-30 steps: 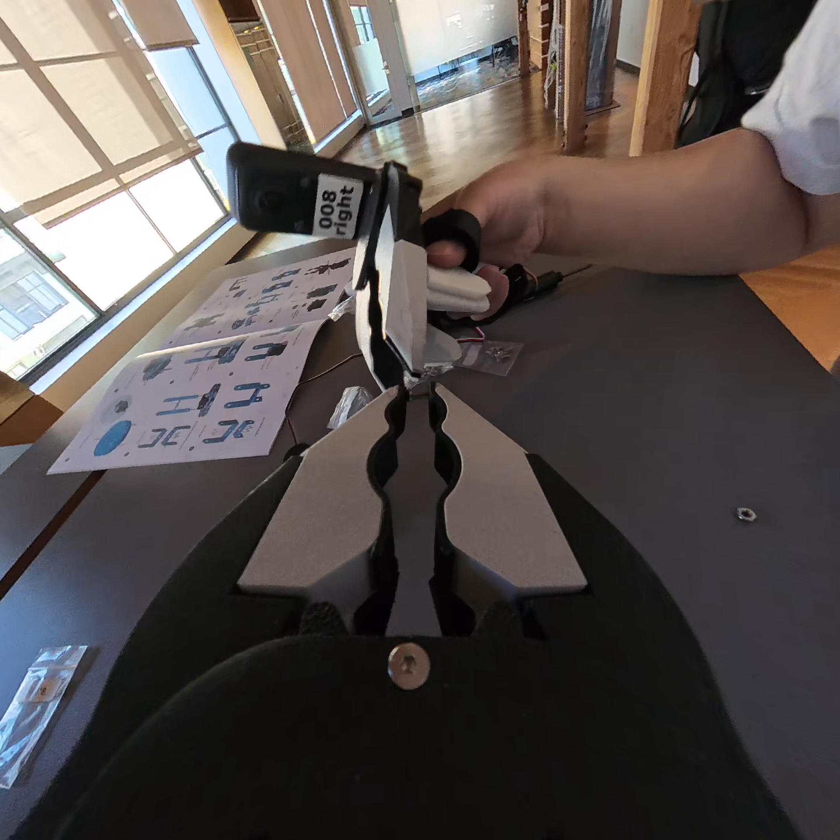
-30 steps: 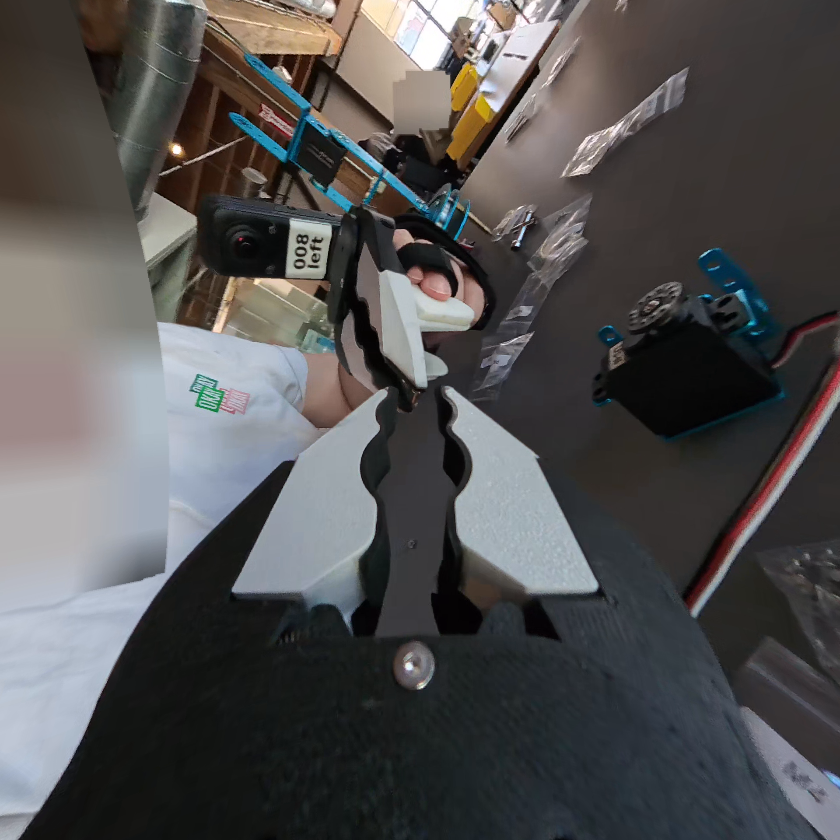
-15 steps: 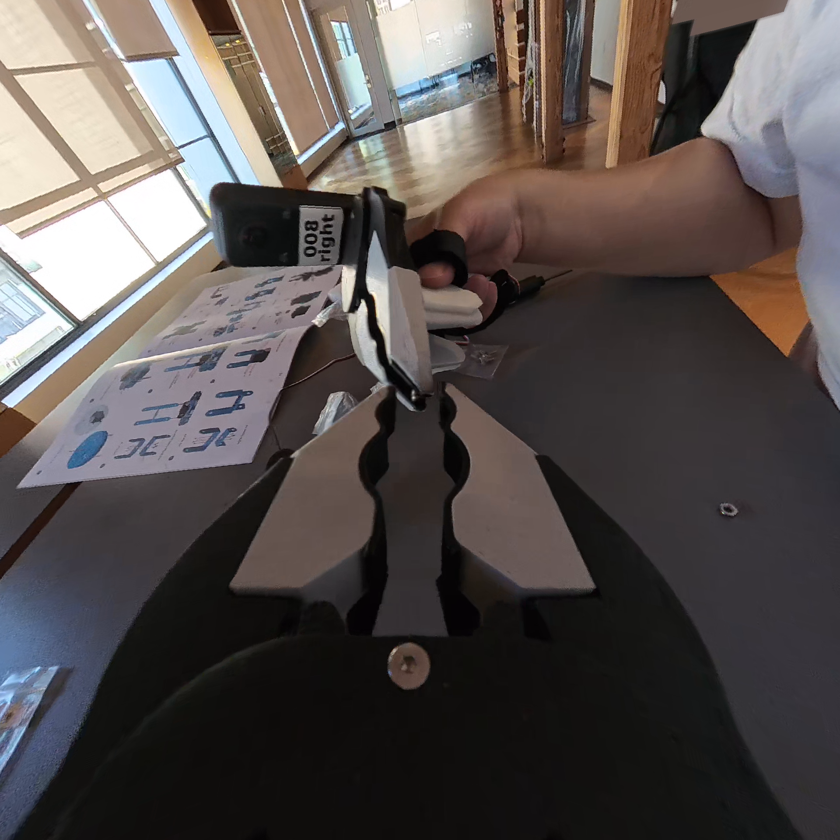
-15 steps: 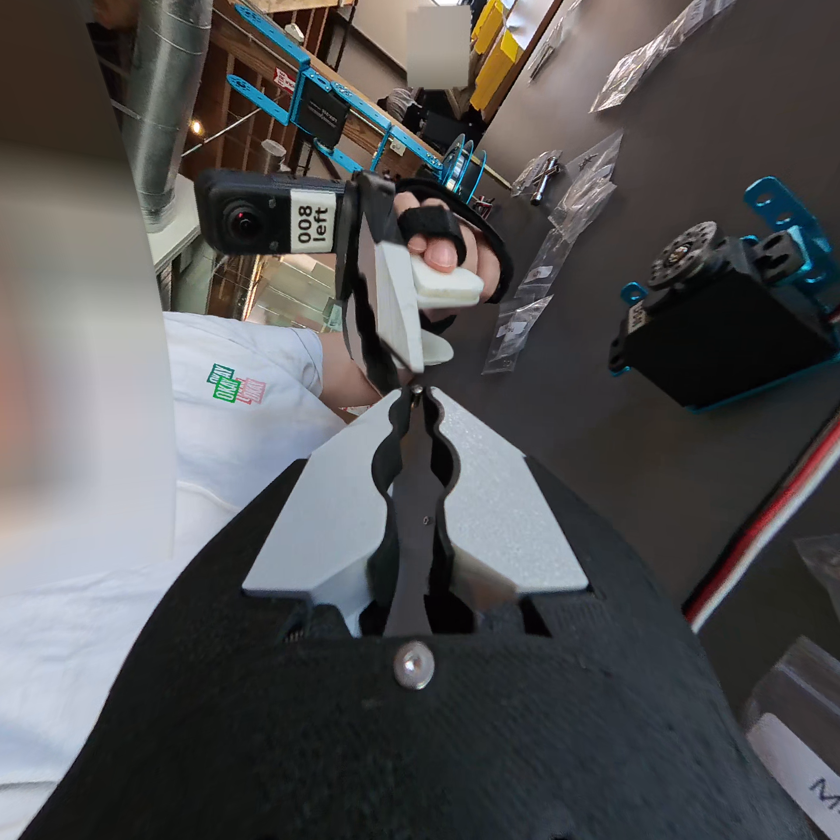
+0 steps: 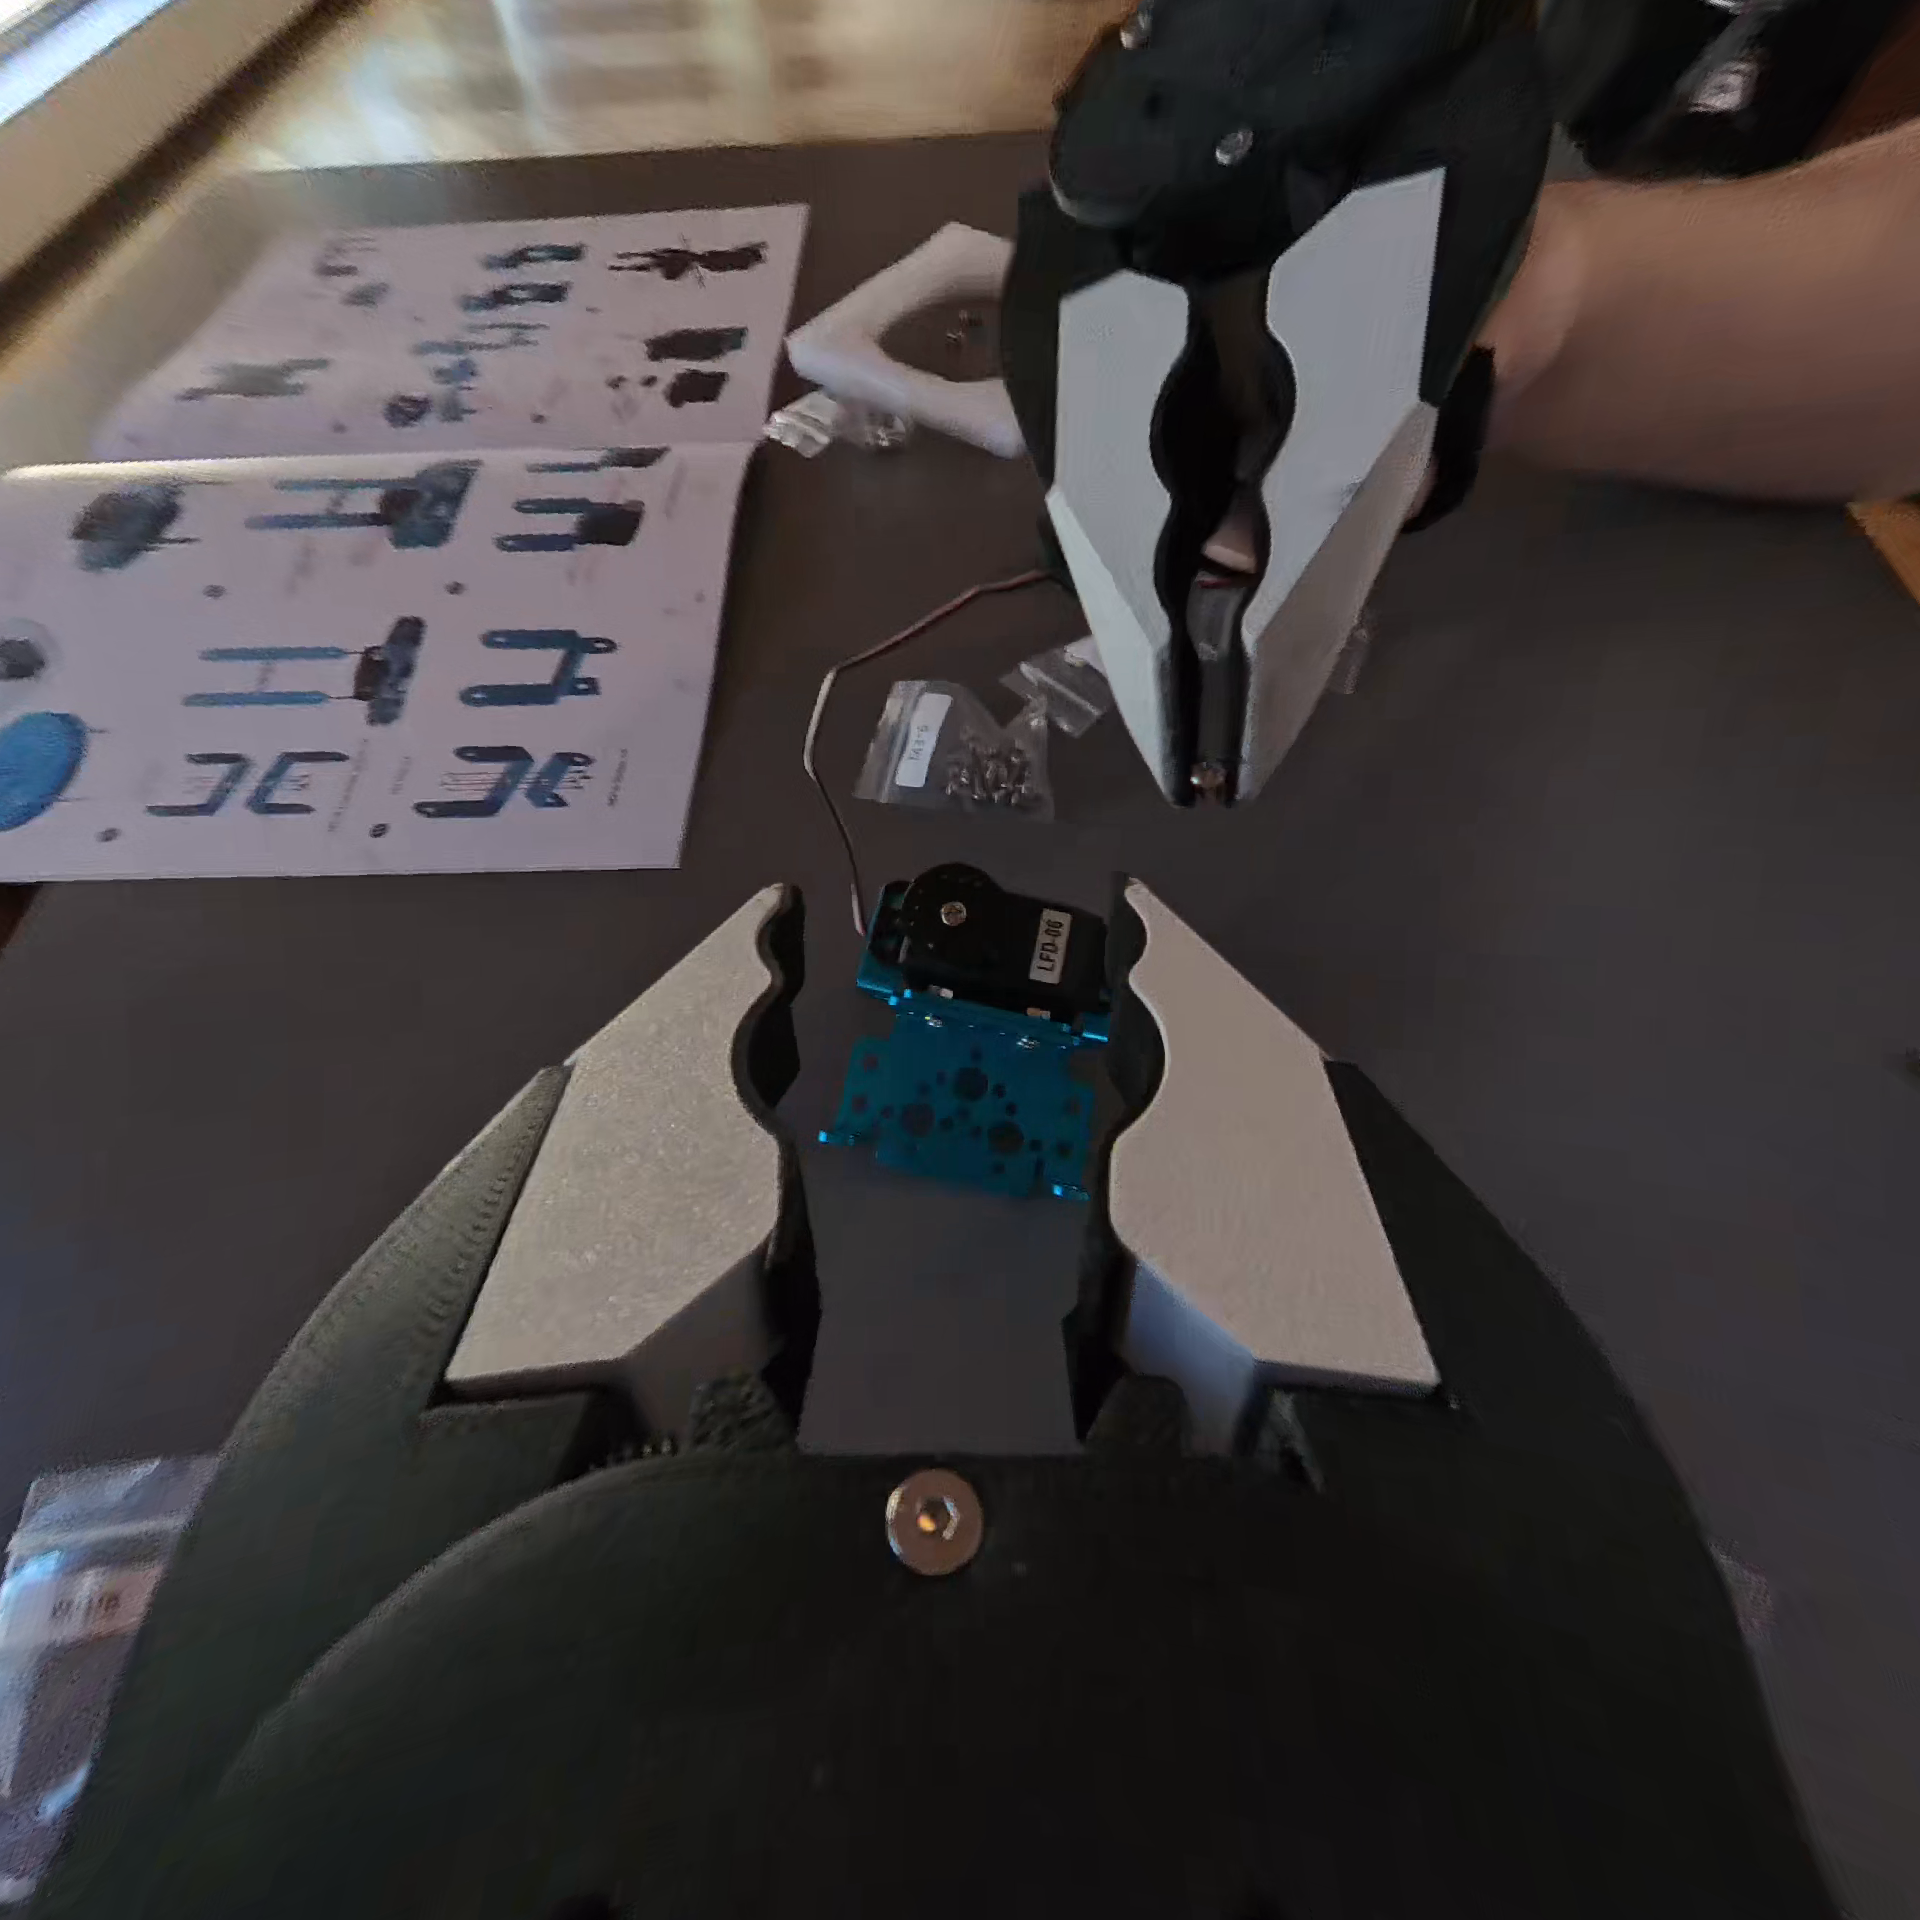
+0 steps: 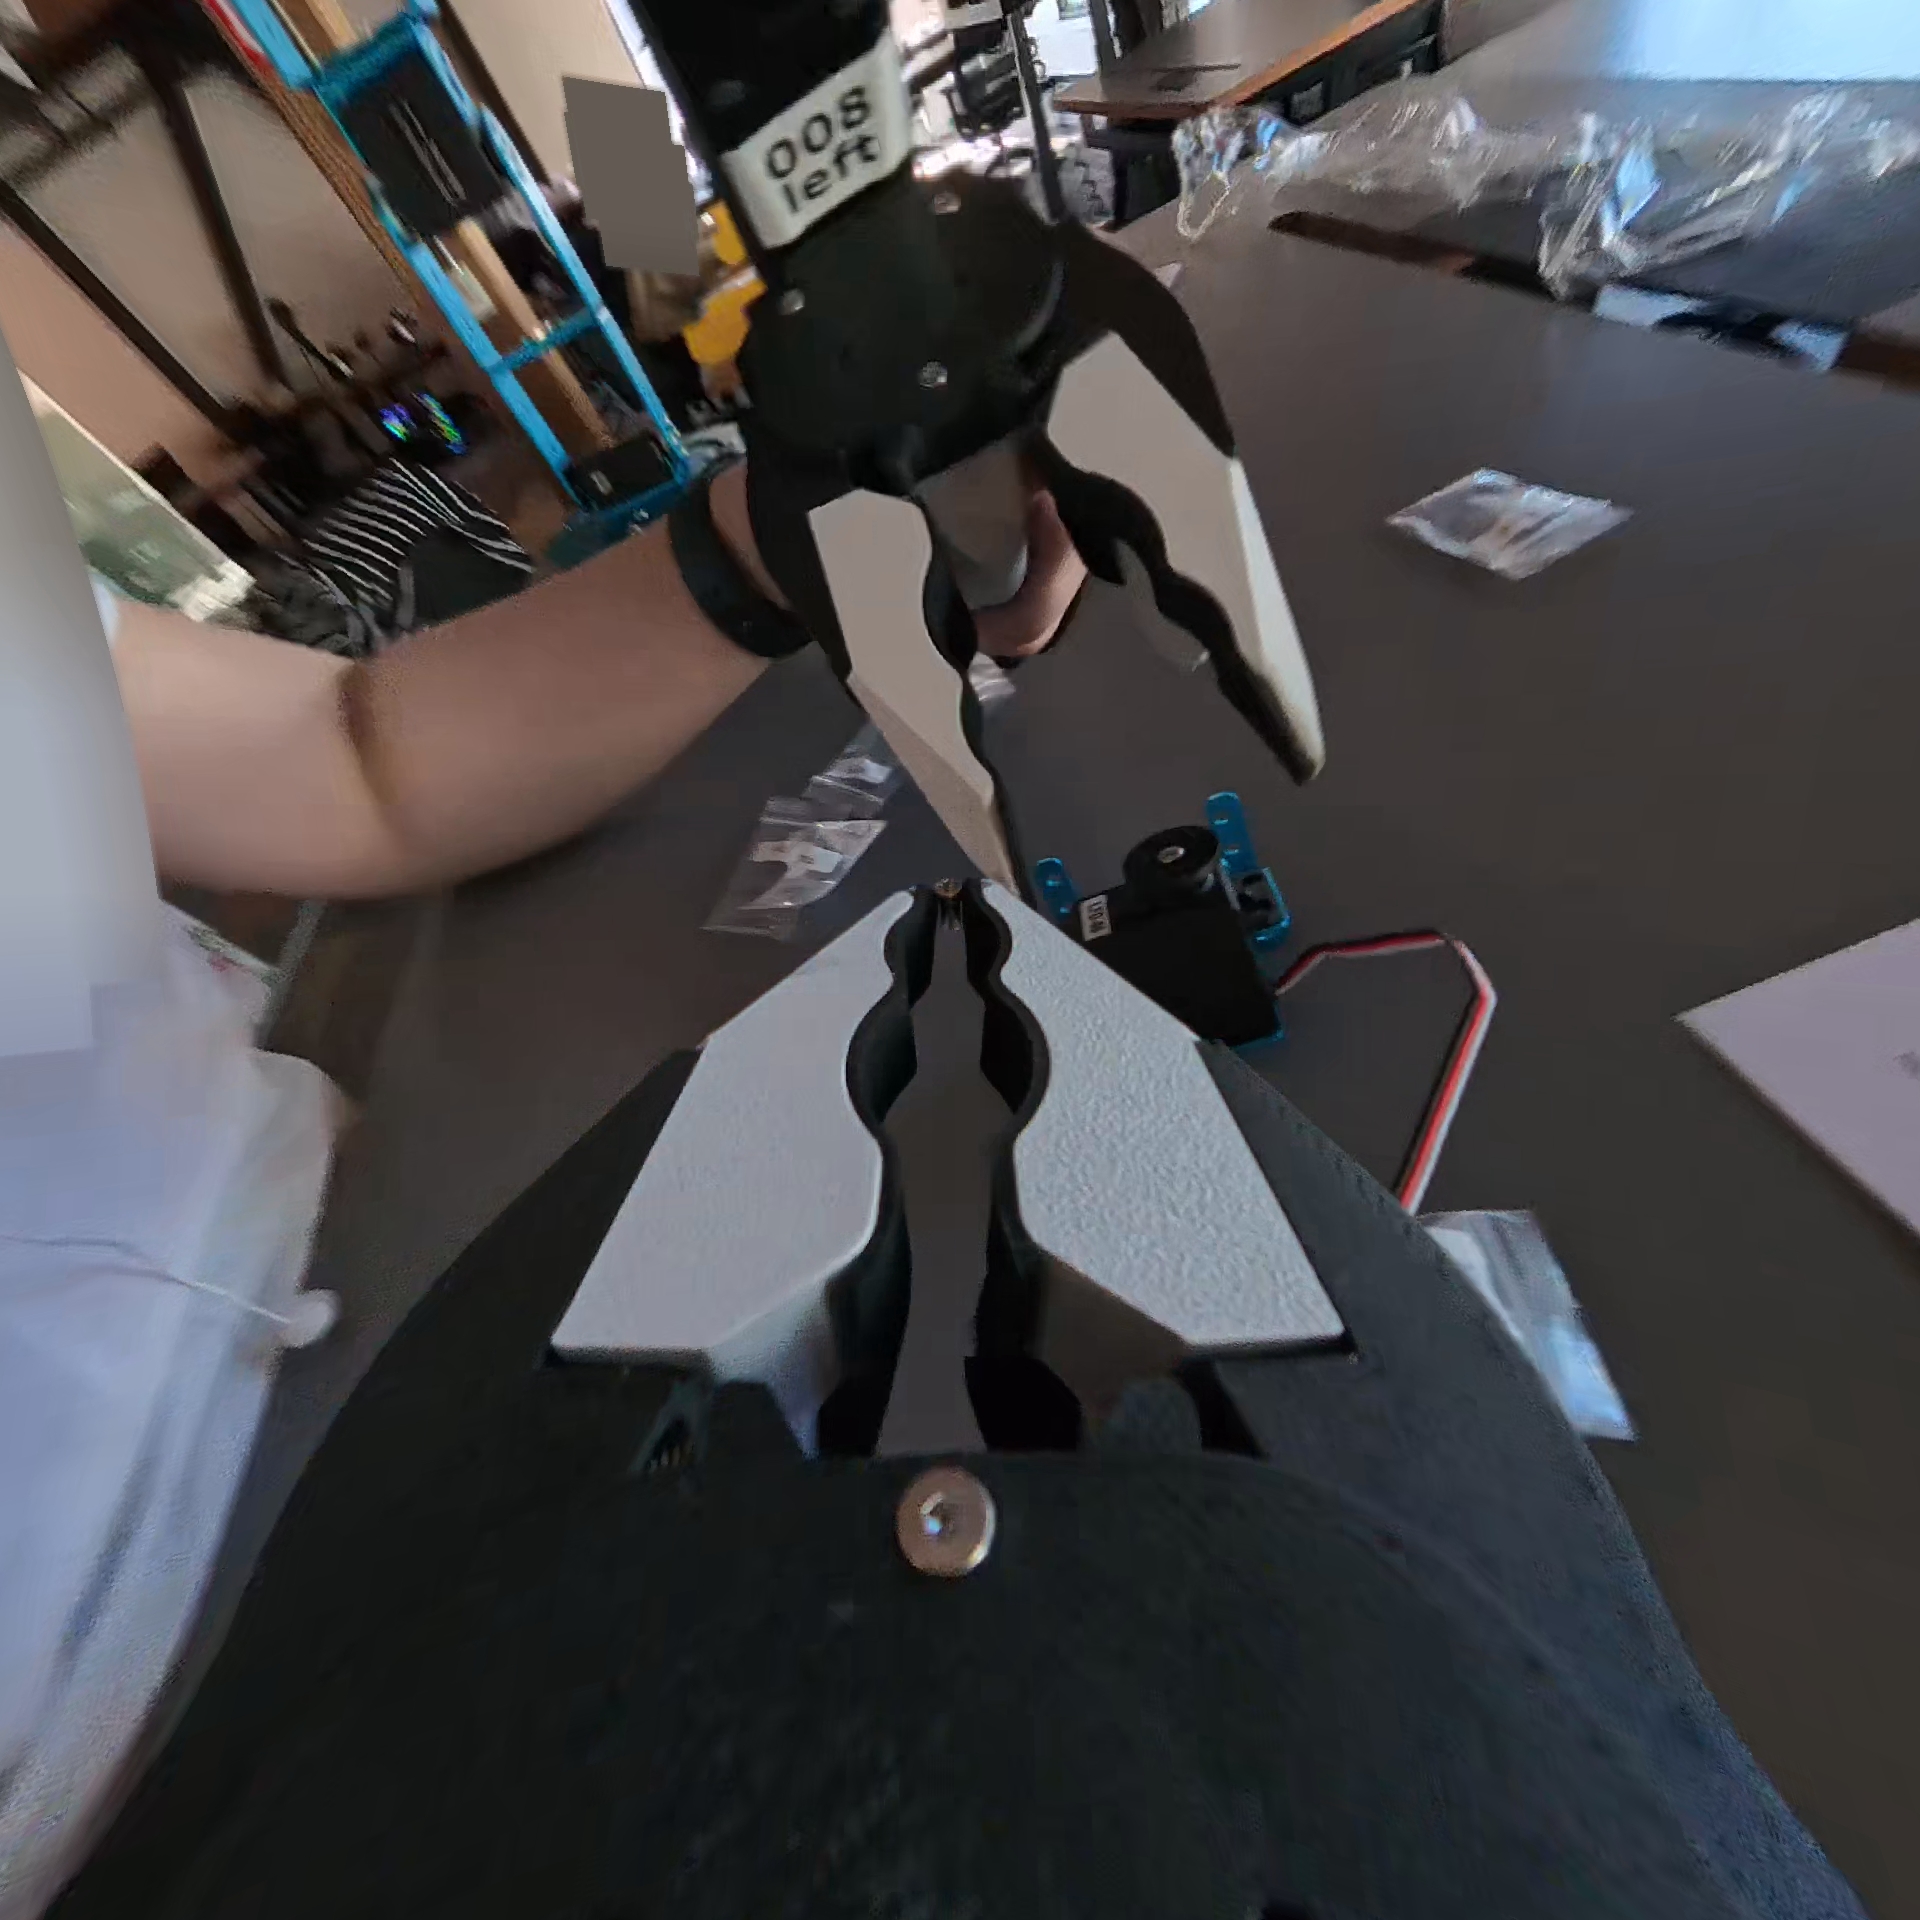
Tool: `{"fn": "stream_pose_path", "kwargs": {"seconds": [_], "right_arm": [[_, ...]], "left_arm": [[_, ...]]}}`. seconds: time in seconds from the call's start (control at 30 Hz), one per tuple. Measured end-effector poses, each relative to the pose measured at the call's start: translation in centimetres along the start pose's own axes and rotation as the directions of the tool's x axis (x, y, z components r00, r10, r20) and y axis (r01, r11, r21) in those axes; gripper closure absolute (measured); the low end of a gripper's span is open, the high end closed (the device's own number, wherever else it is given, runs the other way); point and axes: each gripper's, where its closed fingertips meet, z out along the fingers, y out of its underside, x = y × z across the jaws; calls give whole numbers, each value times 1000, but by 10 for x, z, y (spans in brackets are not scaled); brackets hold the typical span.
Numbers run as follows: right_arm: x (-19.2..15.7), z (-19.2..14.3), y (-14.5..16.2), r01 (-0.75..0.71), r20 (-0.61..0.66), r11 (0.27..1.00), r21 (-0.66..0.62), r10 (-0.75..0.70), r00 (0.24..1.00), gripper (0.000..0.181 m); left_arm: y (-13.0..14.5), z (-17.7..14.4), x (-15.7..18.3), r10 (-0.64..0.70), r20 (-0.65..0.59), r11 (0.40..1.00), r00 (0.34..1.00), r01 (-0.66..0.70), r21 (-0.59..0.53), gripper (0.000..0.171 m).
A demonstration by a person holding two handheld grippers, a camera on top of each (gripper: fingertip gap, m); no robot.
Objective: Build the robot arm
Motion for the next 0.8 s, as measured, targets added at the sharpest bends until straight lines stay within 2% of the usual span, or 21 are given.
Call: {"fn": "stream_pose_path", "kwargs": {"seconds": [0.1,0.23,0.37,0.8], "right_arm": [[5,1,1,83,-61,997,2,-83,995,176],[9,2,4,72,-59,997,9,-72,996,176],[11,4,8,48,-42,999,3,-48,998,176],[16,13,2,23,-40,997,70,-20,999,176]], "left_arm": [[0,3,-1,-21,-70,999,997,23,22,122],[7,9,2,-27,-112,1000,993,28,14,137],[4,11,4,-58,-137,996,989,66,60,150],[-2,6,-5,-134,-152,981,979,152,117,151]]}}
